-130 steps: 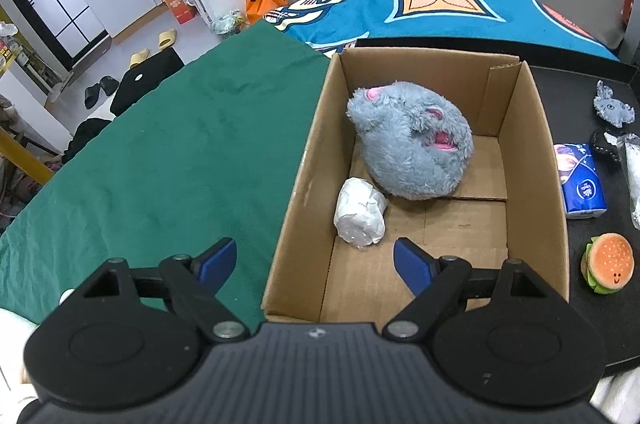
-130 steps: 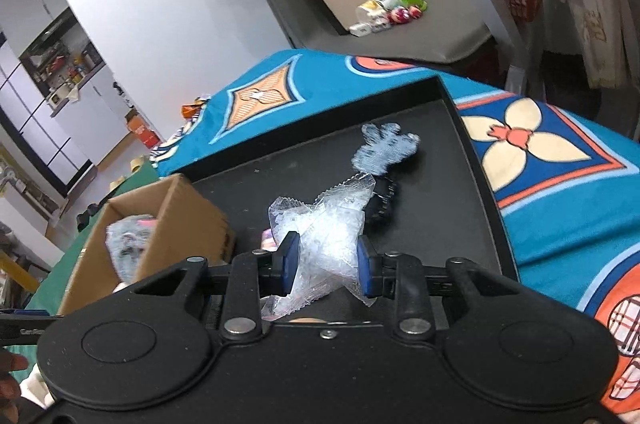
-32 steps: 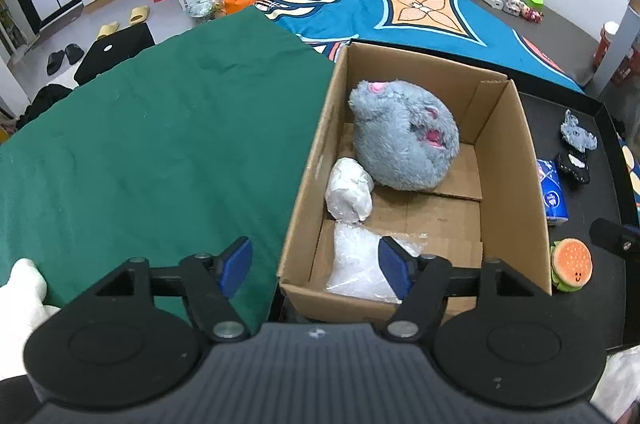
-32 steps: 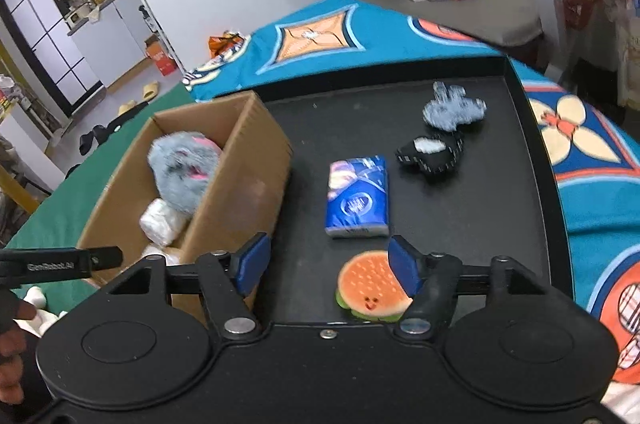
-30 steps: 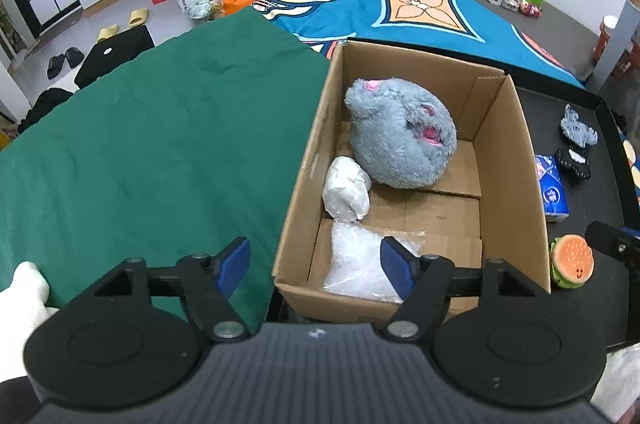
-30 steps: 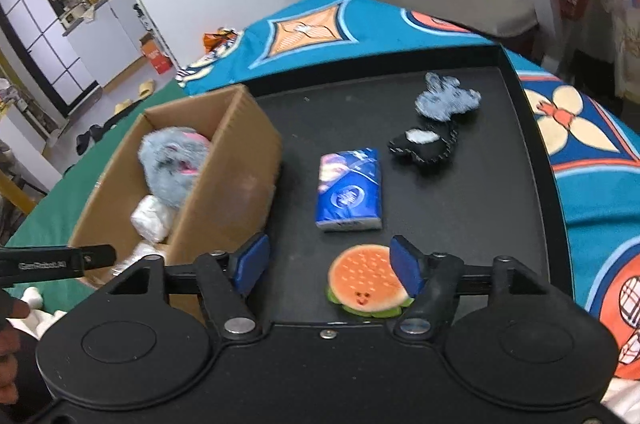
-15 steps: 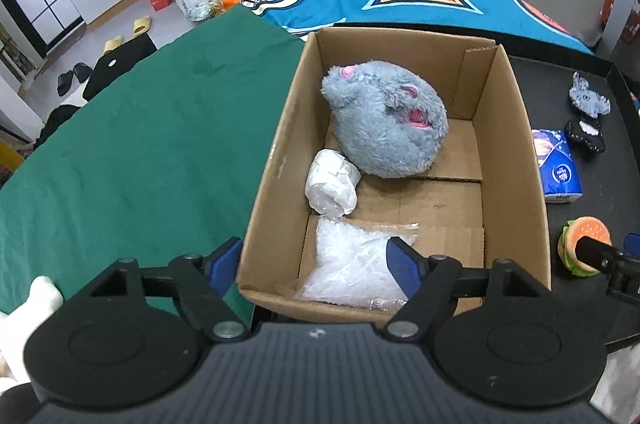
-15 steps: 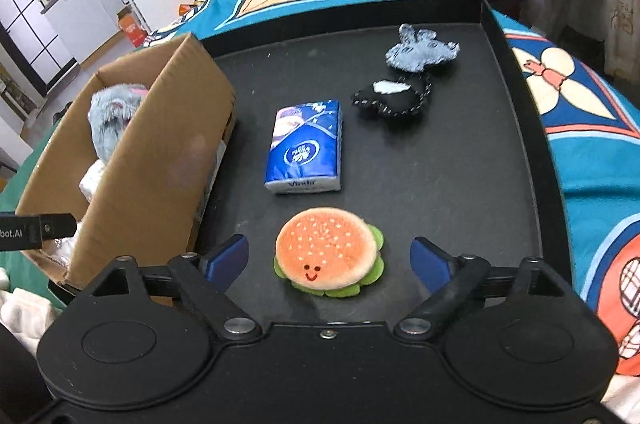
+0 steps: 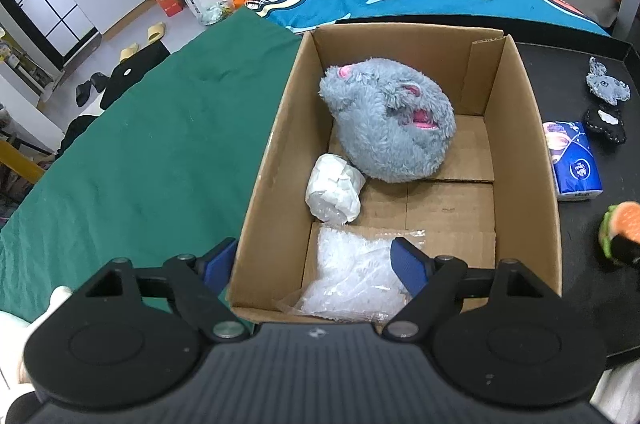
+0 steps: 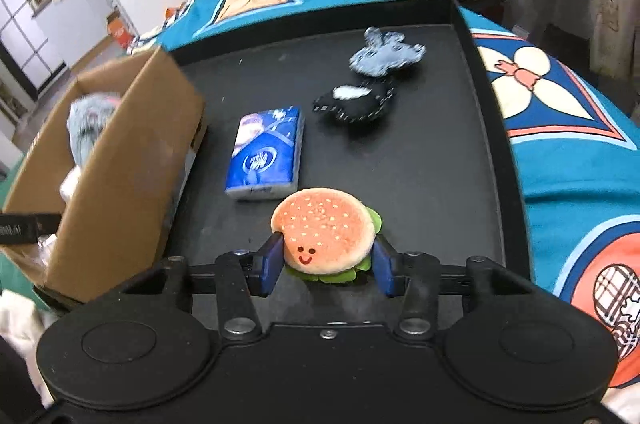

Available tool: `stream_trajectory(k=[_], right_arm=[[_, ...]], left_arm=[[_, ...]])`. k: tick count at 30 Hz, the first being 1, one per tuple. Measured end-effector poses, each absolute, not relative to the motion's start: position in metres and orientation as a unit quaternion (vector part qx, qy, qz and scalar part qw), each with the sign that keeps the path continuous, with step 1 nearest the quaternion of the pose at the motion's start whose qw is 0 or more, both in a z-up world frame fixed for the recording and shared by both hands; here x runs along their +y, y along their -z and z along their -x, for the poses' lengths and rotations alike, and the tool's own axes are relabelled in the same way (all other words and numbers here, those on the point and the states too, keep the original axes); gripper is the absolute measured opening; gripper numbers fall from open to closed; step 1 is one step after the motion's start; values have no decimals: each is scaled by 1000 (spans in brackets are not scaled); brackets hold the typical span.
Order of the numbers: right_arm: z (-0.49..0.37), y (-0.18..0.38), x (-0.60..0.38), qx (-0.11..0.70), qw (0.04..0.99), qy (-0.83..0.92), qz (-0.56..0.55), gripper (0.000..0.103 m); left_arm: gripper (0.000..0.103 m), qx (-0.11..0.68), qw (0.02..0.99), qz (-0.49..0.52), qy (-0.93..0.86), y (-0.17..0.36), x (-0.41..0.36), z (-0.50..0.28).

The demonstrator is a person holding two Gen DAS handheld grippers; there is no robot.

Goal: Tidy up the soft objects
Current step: 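Reach the right gripper to the plush hamburger and grasp it, then carry the plush hamburger into the box beside the mouse and release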

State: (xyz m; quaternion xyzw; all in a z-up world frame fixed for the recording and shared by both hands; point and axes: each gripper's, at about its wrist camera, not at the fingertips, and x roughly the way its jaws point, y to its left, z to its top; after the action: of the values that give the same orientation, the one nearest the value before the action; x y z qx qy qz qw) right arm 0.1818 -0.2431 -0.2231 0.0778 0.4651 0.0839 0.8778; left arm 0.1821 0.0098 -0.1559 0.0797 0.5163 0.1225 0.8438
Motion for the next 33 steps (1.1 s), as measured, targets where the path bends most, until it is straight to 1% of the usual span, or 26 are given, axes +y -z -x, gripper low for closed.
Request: stream_trajectory(k=[4, 18, 33], right_arm=[[-183, 219, -248, 463, 877, -81, -95, 45], [-178, 201, -253, 439, 892, -69, -86, 45], [-176, 157, -234, 393, 910, -96, -92, 44]], left_arm=[[82, 516, 844, -85, -123, 154, 8, -182], [82, 507, 852, -76, -107, 145, 18, -171], [82, 495, 861, -47, -104, 139, 38, -162]])
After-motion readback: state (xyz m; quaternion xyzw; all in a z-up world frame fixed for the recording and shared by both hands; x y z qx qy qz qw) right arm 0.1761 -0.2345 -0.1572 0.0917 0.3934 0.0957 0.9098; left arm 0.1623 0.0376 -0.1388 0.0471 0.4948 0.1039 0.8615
